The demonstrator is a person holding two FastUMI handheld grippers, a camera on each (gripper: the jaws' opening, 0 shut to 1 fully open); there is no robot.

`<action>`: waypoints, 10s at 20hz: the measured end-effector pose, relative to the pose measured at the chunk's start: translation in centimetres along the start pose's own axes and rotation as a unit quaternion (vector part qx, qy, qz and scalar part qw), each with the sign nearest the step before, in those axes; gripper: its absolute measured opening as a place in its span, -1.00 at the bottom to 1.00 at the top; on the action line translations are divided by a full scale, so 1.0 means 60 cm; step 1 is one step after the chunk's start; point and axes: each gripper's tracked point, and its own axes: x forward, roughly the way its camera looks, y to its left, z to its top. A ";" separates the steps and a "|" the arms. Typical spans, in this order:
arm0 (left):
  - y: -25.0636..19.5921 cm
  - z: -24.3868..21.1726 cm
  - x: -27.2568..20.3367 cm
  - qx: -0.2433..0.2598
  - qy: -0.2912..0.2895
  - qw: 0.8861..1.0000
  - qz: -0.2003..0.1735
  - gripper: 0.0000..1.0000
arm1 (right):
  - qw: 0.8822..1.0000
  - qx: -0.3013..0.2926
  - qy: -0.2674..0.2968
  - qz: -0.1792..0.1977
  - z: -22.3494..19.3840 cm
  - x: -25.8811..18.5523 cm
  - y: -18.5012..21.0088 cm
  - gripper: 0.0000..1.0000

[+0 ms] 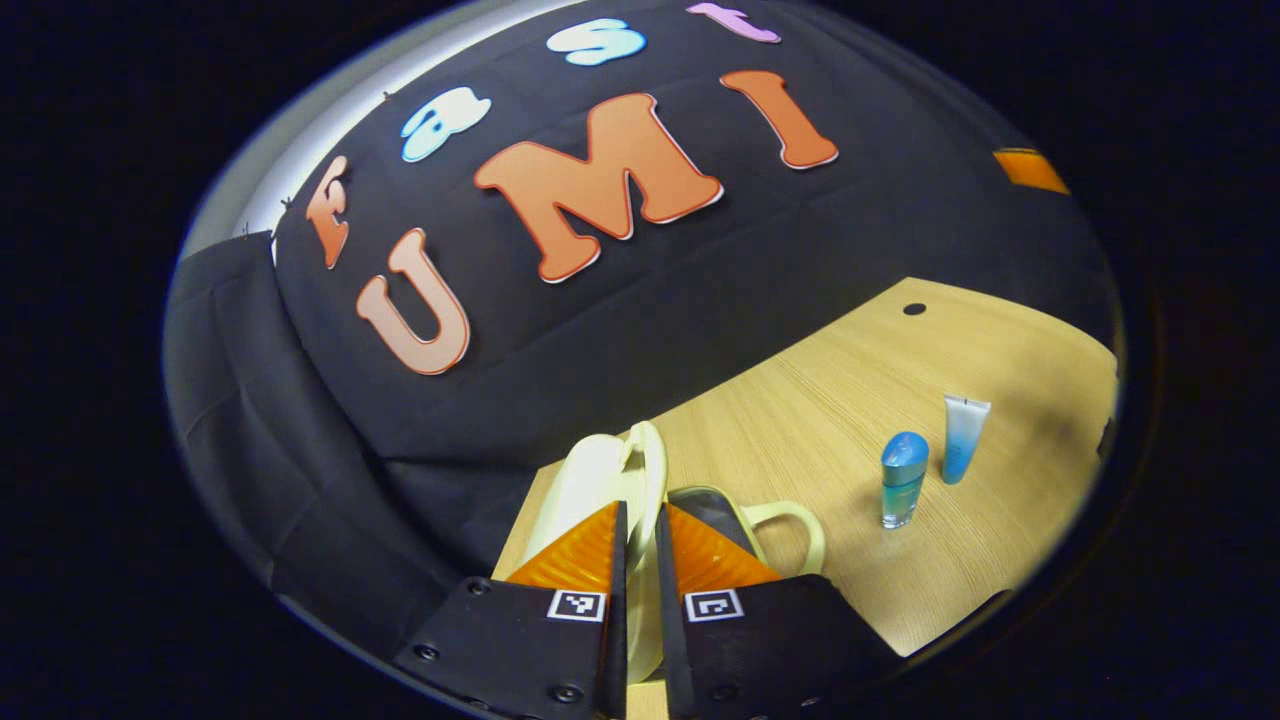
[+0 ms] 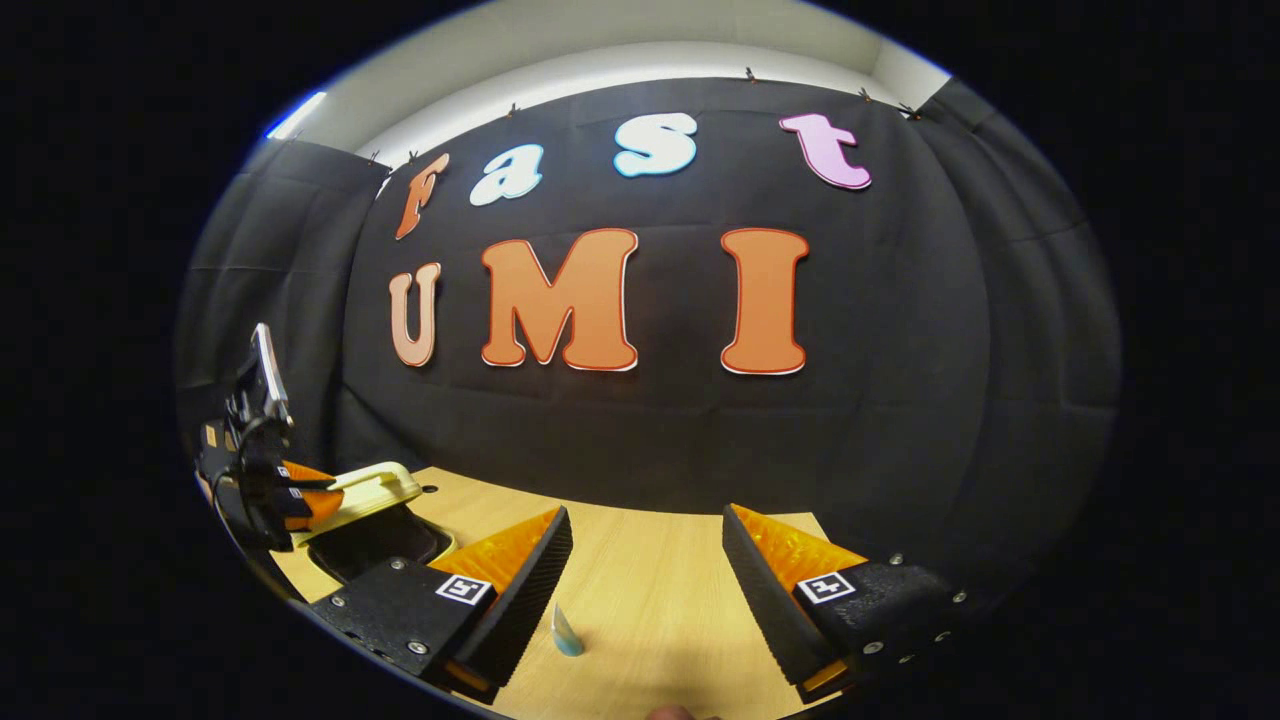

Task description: First open the suitcase, pack the skin care products into it, and then close the suitcase.

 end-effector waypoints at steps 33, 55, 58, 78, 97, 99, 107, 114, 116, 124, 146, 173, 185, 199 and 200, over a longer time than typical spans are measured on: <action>0.549 -0.542 0.218 -0.281 0.187 0.941 0.030 -0.96 | 0.996 -0.052 0.047 -0.061 0.007 0.108 0.330 0.91; 0.445 -0.307 0.163 -0.249 0.067 0.965 0.042 0.63 | 0.993 -0.010 0.095 -0.067 -0.081 0.055 0.214 0.92; 0.380 -0.229 0.144 -0.245 0.027 0.969 0.018 0.72 | 0.993 -0.010 0.103 -0.049 -0.099 0.048 0.197 0.91; -0.160 -0.015 0.030 -0.206 -0.046 0.968 -0.137 0.92 | 0.988 0.006 0.147 0.055 -0.221 0.049 0.141 0.92; -0.434 -0.117 0.117 -0.194 0.012 0.953 -0.232 0.92 | 0.980 -0.016 0.184 0.077 -0.372 0.082 0.122 0.93; -0.444 -0.127 0.125 -0.200 0.022 0.950 -0.239 0.71 | 0.978 -0.016 0.190 0.080 -0.382 0.084 0.122 0.93; -0.450 -0.127 0.139 -0.197 0.029 0.950 -0.239 -0.07 | 0.973 -0.014 0.210 0.099 -0.420 0.095 0.132 0.93; -0.384 -0.088 0.128 -0.214 0.017 0.954 -0.209 -0.07 | 0.965 0.006 0.229 0.125 -0.456 0.117 0.155 0.86; -0.363 -0.079 0.125 -0.216 0.012 0.956 -0.200 -0.07 | 0.961 0.010 0.241 0.134 -0.470 0.117 0.165 0.65; -0.274 -0.051 0.099 -0.216 0.011 0.962 -0.170 -0.08 | 0.959 0.010 0.247 0.138 -0.436 0.104 0.184 -0.26; 0.031 -0.187 0.072 -0.222 0.118 0.963 -0.092 -0.07 | 0.959 -0.015 0.209 0.192 -0.228 0.054 0.307 -0.28; -0.044 -0.396 0.194 -0.158 0.377 0.882 -0.233 -0.06 | 0.959 0.036 0.237 0.149 -0.247 0.095 0.476 -0.28; -0.031 -0.376 0.182 -0.191 0.360 0.880 -0.243 0.36 | 0.946 0.051 0.277 0.160 -0.267 0.099 0.513 -0.27; 0.263 -0.324 0.150 -0.268 0.215 0.927 -0.153 0.87 | 0.909 0.060 0.373 0.176 -0.368 0.120 0.631 -0.27; 0.295 -0.331 0.149 -0.281 0.215 0.925 -0.142 0.89 | 0.905 0.064 0.382 0.177 -0.380 0.119 0.638 -0.27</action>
